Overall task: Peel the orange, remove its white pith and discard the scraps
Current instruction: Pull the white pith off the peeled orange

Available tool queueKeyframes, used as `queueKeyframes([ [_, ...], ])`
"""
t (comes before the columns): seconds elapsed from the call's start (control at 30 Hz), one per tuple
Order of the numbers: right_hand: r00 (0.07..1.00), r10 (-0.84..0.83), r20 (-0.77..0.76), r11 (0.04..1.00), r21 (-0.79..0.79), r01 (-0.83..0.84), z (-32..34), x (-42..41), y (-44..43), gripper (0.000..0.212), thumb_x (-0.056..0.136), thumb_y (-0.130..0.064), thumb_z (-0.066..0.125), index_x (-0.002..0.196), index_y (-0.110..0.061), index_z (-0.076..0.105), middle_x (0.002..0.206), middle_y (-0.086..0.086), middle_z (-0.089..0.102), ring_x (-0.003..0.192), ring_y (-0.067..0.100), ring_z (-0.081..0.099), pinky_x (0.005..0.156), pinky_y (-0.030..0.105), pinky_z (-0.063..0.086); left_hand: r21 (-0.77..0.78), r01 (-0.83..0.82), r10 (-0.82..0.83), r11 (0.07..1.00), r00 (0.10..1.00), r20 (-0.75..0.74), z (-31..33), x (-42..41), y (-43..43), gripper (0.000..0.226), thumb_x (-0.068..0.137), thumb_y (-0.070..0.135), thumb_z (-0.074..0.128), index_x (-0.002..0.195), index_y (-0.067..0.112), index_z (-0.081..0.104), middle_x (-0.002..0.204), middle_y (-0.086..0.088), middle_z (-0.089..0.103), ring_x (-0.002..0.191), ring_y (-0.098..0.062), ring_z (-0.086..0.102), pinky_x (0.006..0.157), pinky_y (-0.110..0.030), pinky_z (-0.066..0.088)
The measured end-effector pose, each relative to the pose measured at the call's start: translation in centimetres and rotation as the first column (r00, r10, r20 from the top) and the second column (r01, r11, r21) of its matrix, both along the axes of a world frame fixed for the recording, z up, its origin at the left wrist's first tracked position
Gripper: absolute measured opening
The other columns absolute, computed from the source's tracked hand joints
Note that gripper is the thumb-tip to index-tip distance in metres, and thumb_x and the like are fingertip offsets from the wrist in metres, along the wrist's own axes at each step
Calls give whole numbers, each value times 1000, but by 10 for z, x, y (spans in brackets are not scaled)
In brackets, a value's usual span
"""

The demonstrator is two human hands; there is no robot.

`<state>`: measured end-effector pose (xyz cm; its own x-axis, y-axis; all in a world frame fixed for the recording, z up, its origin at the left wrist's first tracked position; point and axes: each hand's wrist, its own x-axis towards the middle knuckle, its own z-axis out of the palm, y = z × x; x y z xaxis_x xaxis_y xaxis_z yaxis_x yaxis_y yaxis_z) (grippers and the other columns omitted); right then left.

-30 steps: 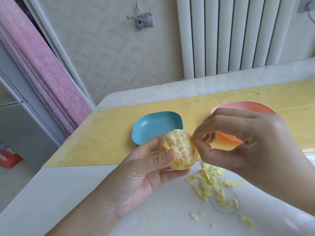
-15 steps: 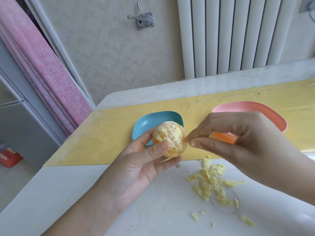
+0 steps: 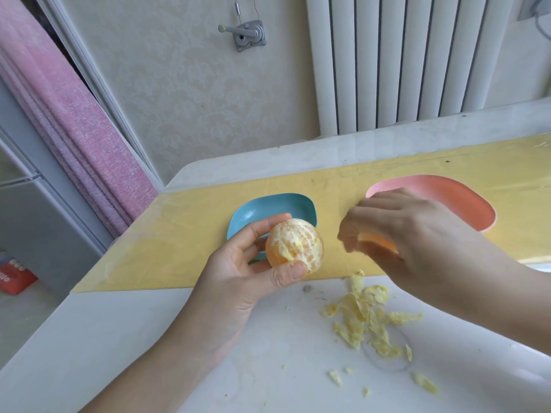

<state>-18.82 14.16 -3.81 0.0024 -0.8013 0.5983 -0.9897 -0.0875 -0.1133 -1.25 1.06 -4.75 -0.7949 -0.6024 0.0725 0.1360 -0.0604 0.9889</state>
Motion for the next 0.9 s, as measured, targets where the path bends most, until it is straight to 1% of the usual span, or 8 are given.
queueKeyframes([
  [0.1, 999, 19, 33, 1000, -4, -19, -3, 0, 0, 21, 88, -13, 55, 100, -22, 69, 74, -18, 67, 64, 6, 61, 100, 33, 42, -6, 0, 0, 1000, 1000, 10, 1, 0, 0, 55, 50, 19, 82, 104, 27, 72, 109, -7, 70, 97, -17, 66, 80, -21, 52],
  [0.17, 998, 26, 51, 1000, -16, -25, -3, 1, 1, 22, 93, -26, 50, 98, -23, 71, 71, -18, 66, 65, 4, 60, 102, 41, 42, -5, -5, 6, 1000, 1000, 17, 1, 0, 0, 55, 51, 20, 83, 105, 27, 72, 110, -8, 70, 100, -19, 66, 82, -24, 53],
  [0.23, 996, 48, 77, 997, -64, -43, 0, 3, 2, 24, 89, -38, 53, 93, -24, 73, 76, -14, 66, 72, 5, 59, 101, 40, 43, -14, -6, 6, 1000, 999, 32, 0, 1, 0, 56, 51, 21, 83, 105, 27, 71, 111, -8, 70, 104, -22, 65, 89, -29, 53],
  [0.33, 983, 108, 149, 986, -142, -87, 3, 6, 2, 26, 85, -39, 60, 99, -23, 75, 86, -8, 63, 76, 12, 57, 90, 24, 43, -25, 20, -19, 999, 999, 50, 1, 1, 3, 56, 53, 22, 83, 108, 25, 70, 112, -9, 70, 105, -23, 64, 90, -32, 52],
  [0.5, 977, 165, 135, 970, -201, -137, 1, 9, 2, 22, 84, -36, 62, 91, -21, 78, 79, -14, 58, 70, 3, 48, 87, 36, 44, -18, 45, -45, 999, 998, 44, 2, 1, 6, 57, 51, 19, 82, 107, 25, 72, 106, -4, 72, 97, -15, 67, 76, -21, 52],
  [0.6, 975, 173, 138, 965, -224, -140, 1, 10, 2, 18, 83, -35, 65, 83, -21, 77, 77, -16, 57, 71, 0, 49, 84, 29, 44, -28, 43, -42, 999, 998, 37, 2, 0, 6, 57, 50, 19, 82, 107, 25, 72, 105, -4, 72, 96, -14, 67, 76, -21, 52],
  [0.7, 963, 187, 195, 970, -191, -149, 2, 11, 3, 16, 82, -37, 65, 81, -23, 74, 77, -17, 58, 73, 1, 54, 80, 15, 40, -28, 37, -36, 999, 999, 22, 3, 1, 5, 57, 50, 18, 82, 106, 24, 72, 104, -5, 72, 95, -14, 67, 75, -20, 52],
  [0.9, 941, 235, 242, 972, -80, -222, 6, 6, 3, 15, 83, -37, 62, 84, -24, 68, 81, -17, 58, 75, -3, 56, 75, 8, 39, -39, 38, -38, 998, 999, 12, 4, 1, 7, 57, 49, 17, 83, 105, 24, 73, 101, -4, 73, 91, -14, 68, 75, -19, 52],
])
